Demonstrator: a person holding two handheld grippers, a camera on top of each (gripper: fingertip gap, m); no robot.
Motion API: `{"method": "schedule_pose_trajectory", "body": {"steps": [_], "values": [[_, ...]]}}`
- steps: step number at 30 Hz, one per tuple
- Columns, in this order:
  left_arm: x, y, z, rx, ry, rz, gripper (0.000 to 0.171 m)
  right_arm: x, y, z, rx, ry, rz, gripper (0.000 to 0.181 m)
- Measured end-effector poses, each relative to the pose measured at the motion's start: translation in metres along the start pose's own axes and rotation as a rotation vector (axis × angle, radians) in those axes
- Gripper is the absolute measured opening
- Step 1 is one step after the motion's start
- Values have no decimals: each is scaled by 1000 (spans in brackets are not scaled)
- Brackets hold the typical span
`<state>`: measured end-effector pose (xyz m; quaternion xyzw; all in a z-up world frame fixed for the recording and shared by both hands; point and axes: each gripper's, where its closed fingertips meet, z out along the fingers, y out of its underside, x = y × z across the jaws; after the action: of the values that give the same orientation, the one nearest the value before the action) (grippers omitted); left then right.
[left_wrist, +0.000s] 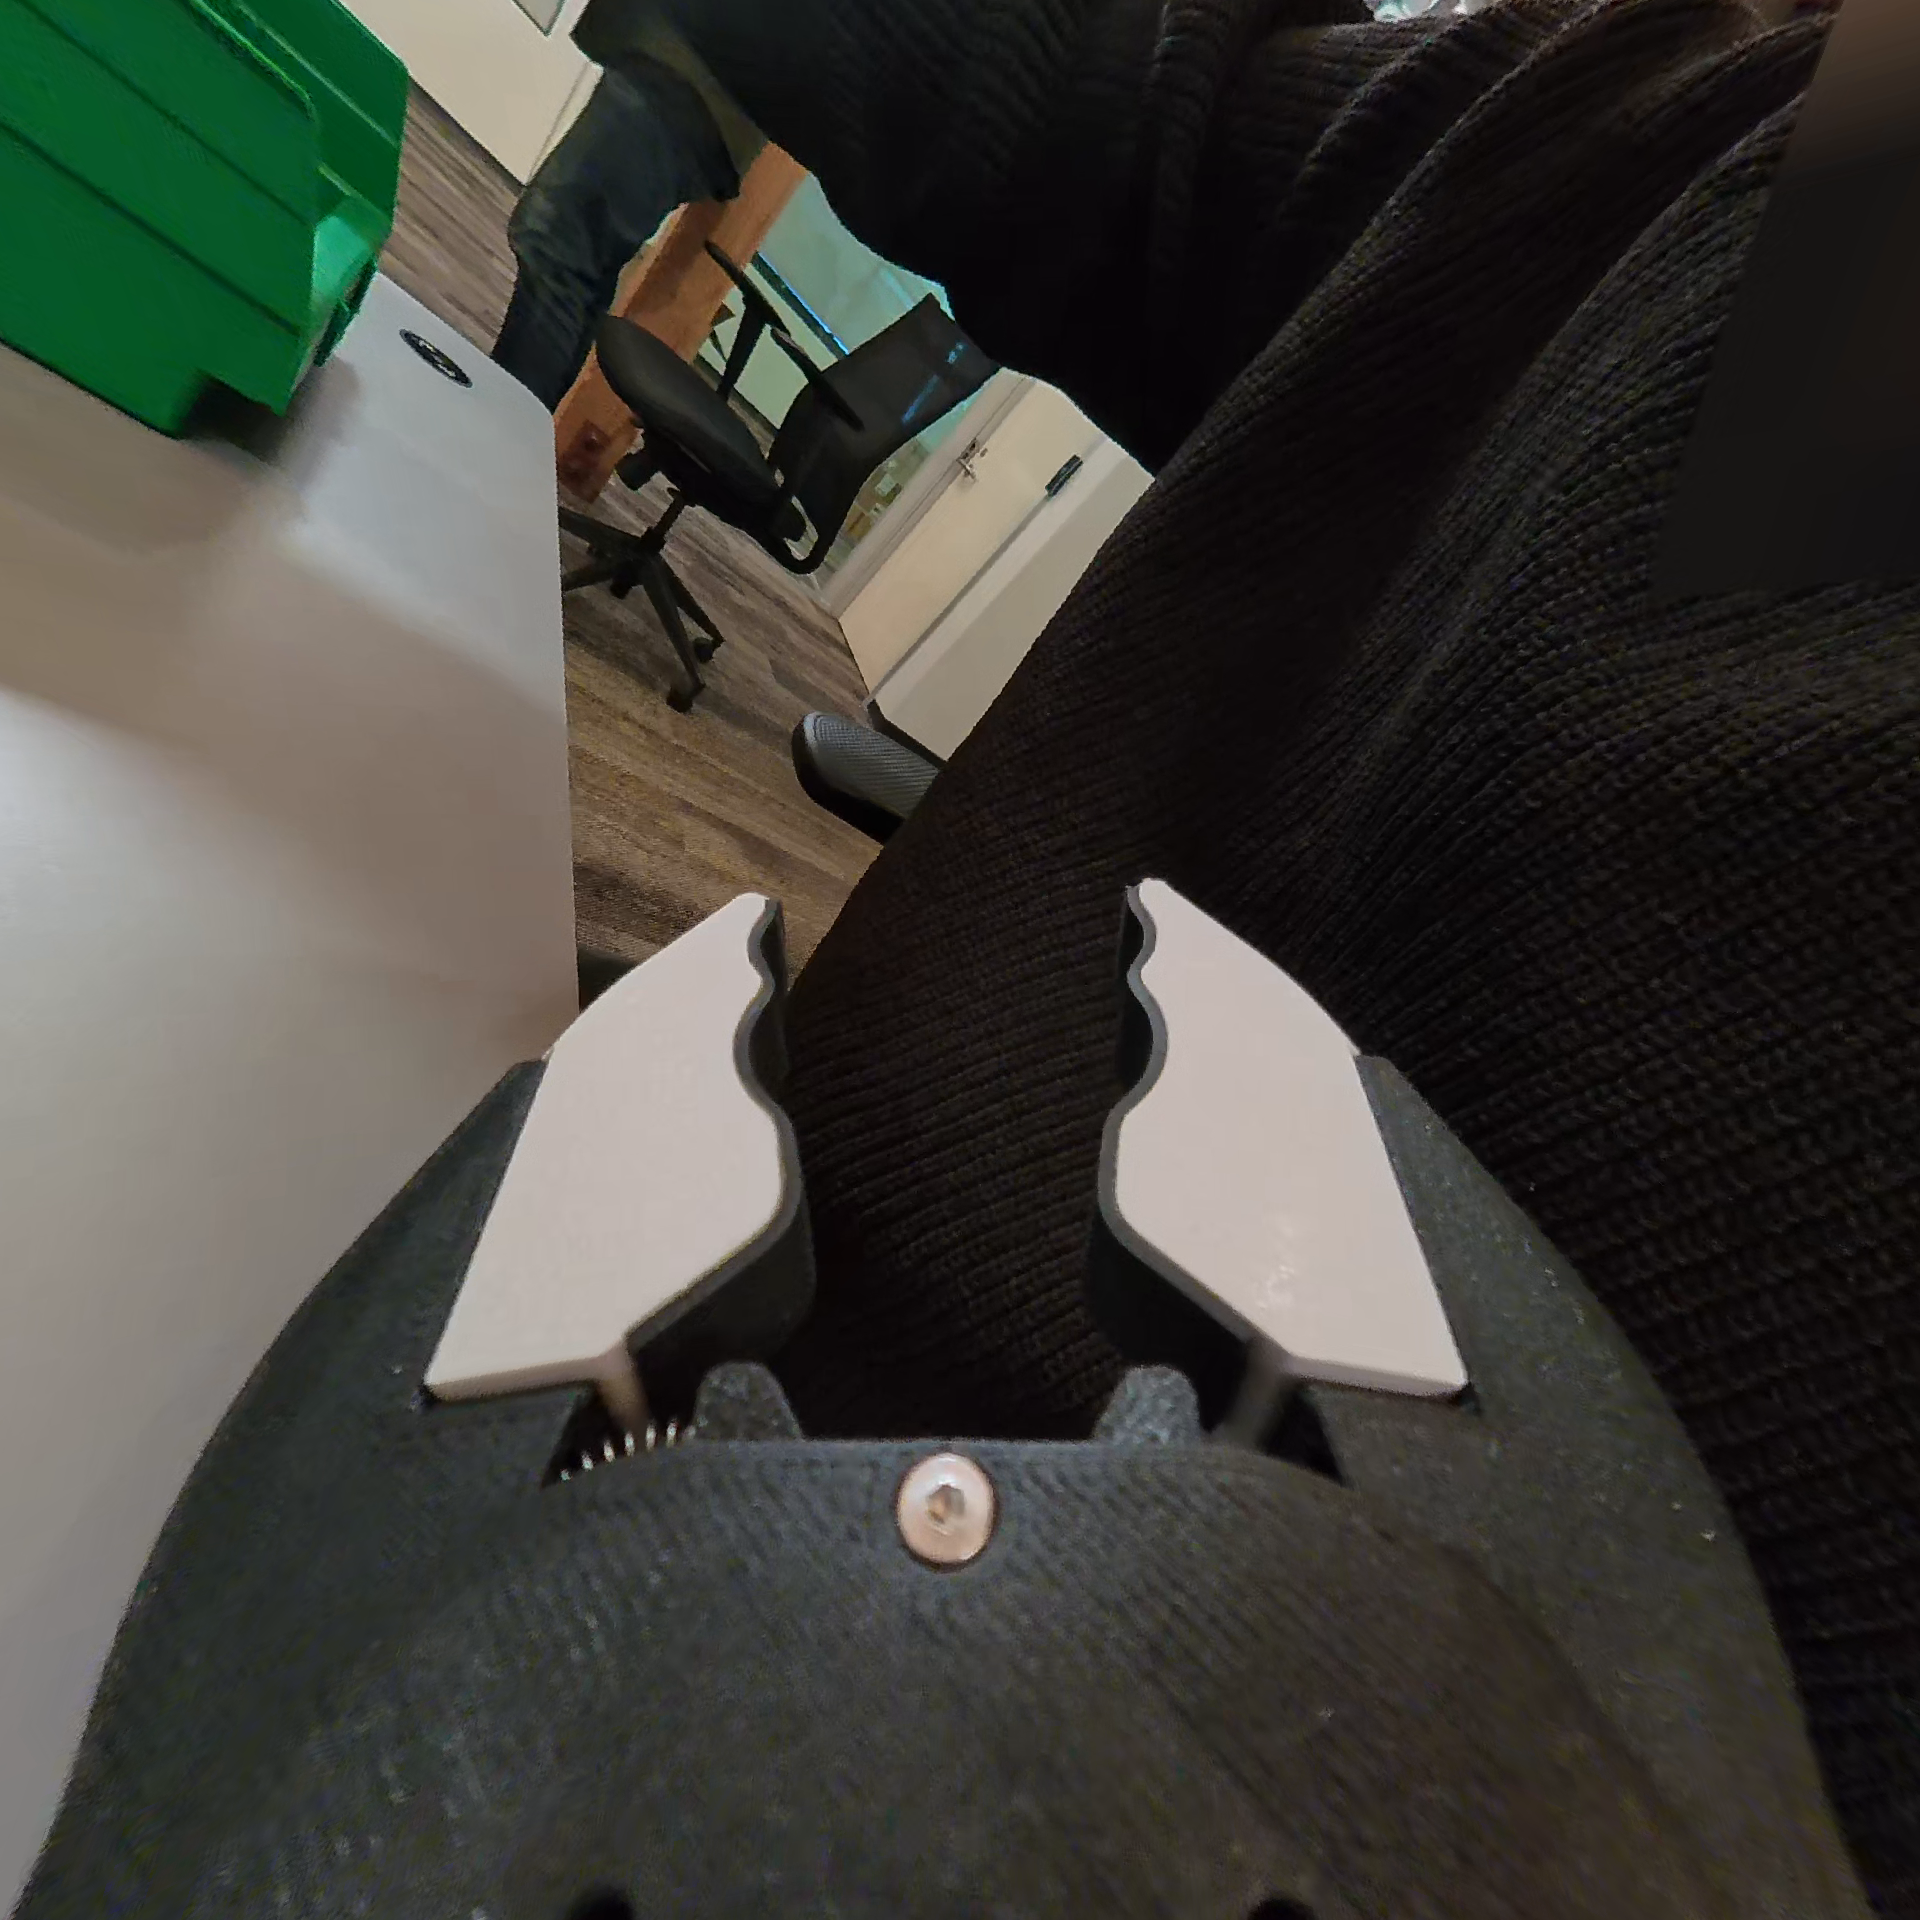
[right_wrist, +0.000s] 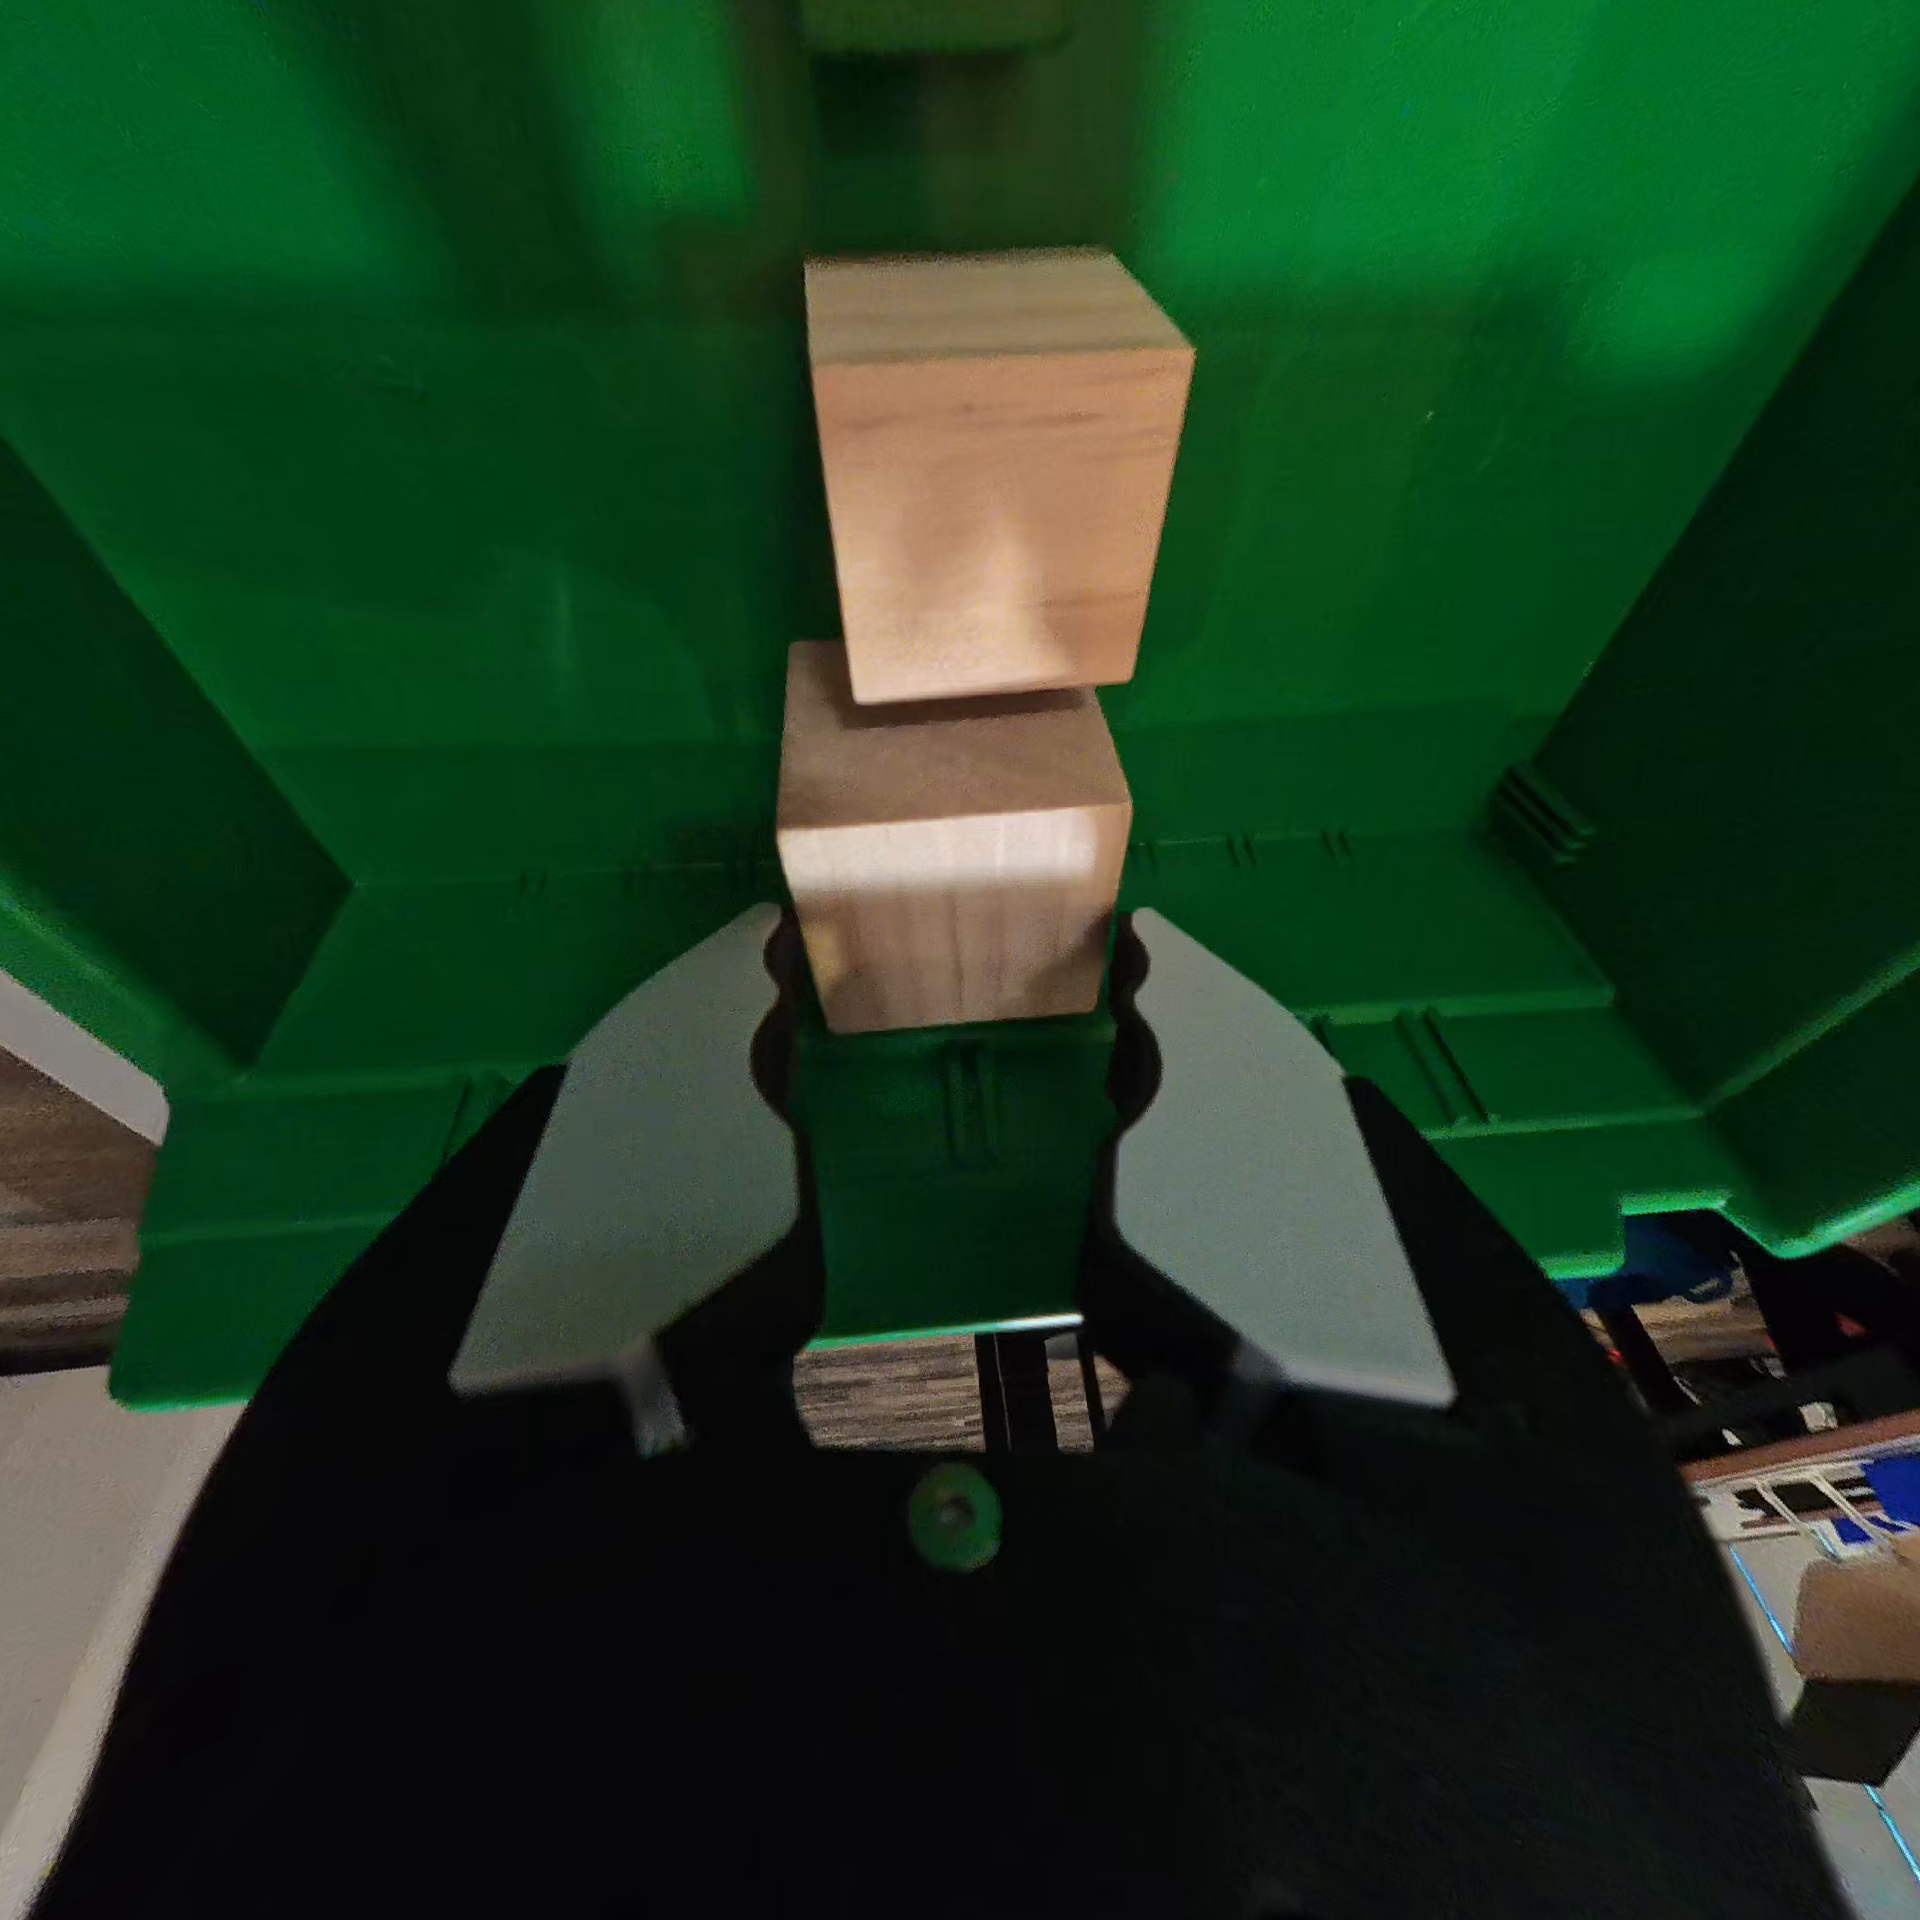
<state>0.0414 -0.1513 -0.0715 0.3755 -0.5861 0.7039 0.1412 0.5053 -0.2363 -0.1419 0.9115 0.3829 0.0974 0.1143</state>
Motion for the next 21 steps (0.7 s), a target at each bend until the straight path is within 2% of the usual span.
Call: {"method": "schedule_pose_trajectory", "body": {"steps": [10, 18, 21], "values": [[6, -1, 0, 4, 16, 6, 63, -1, -4, -17, 20, 44, 23, 65], [8, 1, 0, -3, 13, 13, 62, 1, -58, -24, 180, 68, 8, 60], [7, 1, 0, -6, 10, 16, 62, 7, -63, -18, 163, 66, 4, 71]]}}
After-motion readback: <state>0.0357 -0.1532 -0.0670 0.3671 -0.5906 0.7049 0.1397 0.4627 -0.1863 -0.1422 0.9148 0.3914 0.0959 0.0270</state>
